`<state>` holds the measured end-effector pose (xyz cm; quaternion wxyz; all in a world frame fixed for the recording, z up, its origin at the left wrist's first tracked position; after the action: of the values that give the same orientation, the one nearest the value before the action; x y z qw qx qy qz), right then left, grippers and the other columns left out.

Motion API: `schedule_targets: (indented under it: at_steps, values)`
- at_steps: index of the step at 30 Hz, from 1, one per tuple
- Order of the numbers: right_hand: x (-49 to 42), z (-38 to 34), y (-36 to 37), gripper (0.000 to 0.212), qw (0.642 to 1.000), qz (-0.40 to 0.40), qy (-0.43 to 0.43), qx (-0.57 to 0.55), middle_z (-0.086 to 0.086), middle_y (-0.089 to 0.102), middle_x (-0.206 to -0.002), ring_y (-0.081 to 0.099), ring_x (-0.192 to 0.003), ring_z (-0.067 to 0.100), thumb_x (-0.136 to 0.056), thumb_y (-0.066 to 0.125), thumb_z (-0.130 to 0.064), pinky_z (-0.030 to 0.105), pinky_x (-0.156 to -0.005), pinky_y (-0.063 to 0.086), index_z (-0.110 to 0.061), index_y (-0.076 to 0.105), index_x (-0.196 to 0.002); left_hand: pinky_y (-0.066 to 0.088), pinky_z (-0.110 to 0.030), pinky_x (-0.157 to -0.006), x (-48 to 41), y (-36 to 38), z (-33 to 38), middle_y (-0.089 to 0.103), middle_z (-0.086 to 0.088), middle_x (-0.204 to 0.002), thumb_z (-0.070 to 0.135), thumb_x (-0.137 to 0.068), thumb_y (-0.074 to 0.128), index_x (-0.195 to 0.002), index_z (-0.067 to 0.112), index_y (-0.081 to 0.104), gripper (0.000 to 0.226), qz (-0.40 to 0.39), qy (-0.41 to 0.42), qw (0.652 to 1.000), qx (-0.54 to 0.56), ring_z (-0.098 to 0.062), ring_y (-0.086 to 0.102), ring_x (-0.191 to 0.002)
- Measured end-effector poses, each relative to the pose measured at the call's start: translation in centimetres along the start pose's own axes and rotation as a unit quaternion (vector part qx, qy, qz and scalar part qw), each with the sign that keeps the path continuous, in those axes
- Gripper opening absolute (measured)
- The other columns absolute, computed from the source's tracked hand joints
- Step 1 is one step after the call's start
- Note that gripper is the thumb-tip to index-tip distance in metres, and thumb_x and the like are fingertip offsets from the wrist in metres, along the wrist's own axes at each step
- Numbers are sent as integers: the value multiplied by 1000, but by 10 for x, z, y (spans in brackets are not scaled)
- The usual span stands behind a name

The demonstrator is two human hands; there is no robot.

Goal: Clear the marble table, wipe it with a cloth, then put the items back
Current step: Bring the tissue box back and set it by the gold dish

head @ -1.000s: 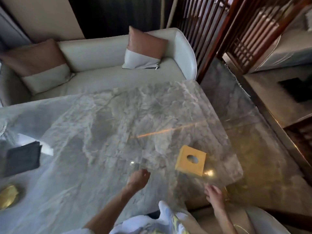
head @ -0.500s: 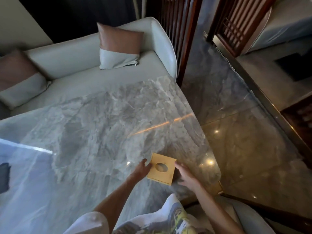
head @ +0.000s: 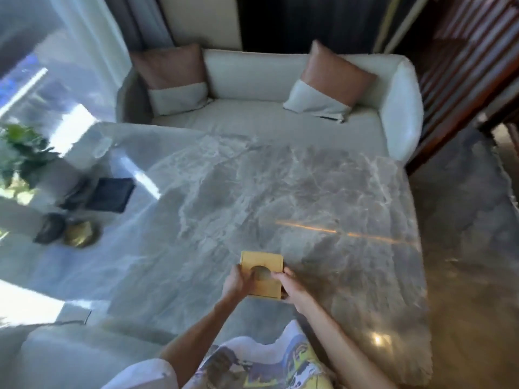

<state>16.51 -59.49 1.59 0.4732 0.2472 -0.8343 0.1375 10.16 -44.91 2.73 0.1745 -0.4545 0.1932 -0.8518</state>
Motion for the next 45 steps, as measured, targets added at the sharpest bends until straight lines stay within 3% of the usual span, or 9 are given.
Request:
schedule_targets:
  at_steps: [3, 7, 11, 15, 18, 22, 33, 39, 45]
  values:
    - [0, -34, 63, 27, 996, -40, -37, 76, -1, 64, -109, 59, -85, 10, -92, 55, -27, 26, -70, 48, -30, 57, -119, 57, -43, -71, -11, -62, -34, 63, -20, -109, 40, -83, 55, -103, 11, 42, 38, 42, -54, 997, 32, -40, 65, -96]
    - [0, -45, 146, 16, 994, -63, -52, 71, -17, 70, -101, 65, -103, 13, -87, 65, -36, 38, -98, 49, -43, 63, -101, 61, -47, -59, -18, -141, -82, 56, -16, -108, 43, -76, 61, -109, 16, 35, 50, 37, -79, 992, 94, -36, 61, -95]
    - [-27, -23, 213, 61, 991, -91, -61, 74, -10, 61, -134, 58, -121, 10, -75, 73, -52, 38, -111, 40, -35, 55, -131, 54, -48, -48, -32, -201, -133, 44, -16, -125, 33, -76, 67, -138, 46, 14, 82, 1, -103, 980, 172, -44, 55, -107]
    - [-70, 25, 255, 107, 993, -100, -24, 66, -9, 52, -142, 49, -130, 13, -54, 76, -74, 36, -110, 37, -31, 39, -145, 54, -54, -56, -25, -242, -166, 44, -20, -127, 36, -70, 67, -137, 41, 19, 83, -6, -130, 966, 225, -46, 54, -108]
    - [-22, -6, 289, 82, 995, -94, 22, 37, -2, 44, -147, 45, -133, 20, -83, 71, -45, 42, -110, 35, -24, 28, -150, 55, -57, -60, -23, -259, -181, 42, -18, -126, 34, -77, 66, -131, 37, 21, 71, 2, -153, 950, 271, -46, 53, -108]
    - [-14, -23, 309, 37, 991, -135, -6, 6, -5, 64, -120, 54, -117, 14, -96, 57, -21, 39, -111, 34, -23, 51, -132, 55, -50, -50, -29, -263, -189, 38, -16, -130, 28, -86, 62, -127, 33, 23, 56, 16, -179, 930, 322, -42, 54, -98]
    - [-56, -41, 392, 44, 988, -107, -30, 103, 2, 64, -120, 61, -113, 23, -92, 63, -15, 43, -97, 53, -30, 49, -131, 54, -57, -61, -44, -315, -234, 38, -11, -124, 20, -90, 52, -128, 29, 20, 51, 58, -203, 878, 429, -37, 50, -97]
    - [-79, -62, 499, 41, 992, -64, -39, 104, 3, 65, -120, 66, -102, 19, -91, 64, -18, 32, -77, 55, -29, 51, -129, 52, -41, -43, -92, -389, -298, 43, -16, -123, 21, -86, 53, -129, 31, 19, 55, 80, -198, 857, 469, -48, 55, -104]
    - [-106, -68, 623, 47, 995, -43, 31, 82, 3, 66, -121, 65, -109, 26, -84, 69, -34, 53, -85, 57, -25, 52, -127, 56, -52, -48, -124, -476, -352, 44, -17, -117, 15, -84, 55, -114, 22, 24, 43, 100, -224, 832, 499, -42, 58, -103]
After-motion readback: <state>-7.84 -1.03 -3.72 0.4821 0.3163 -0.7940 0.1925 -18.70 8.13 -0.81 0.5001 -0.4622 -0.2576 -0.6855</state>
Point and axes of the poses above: each hand's wrist, its own x-axis away from the middle knuckle, its own y-axis out of the palm, z = x × y, the point moved 3 cm from there along -x, towards the middle knuckle
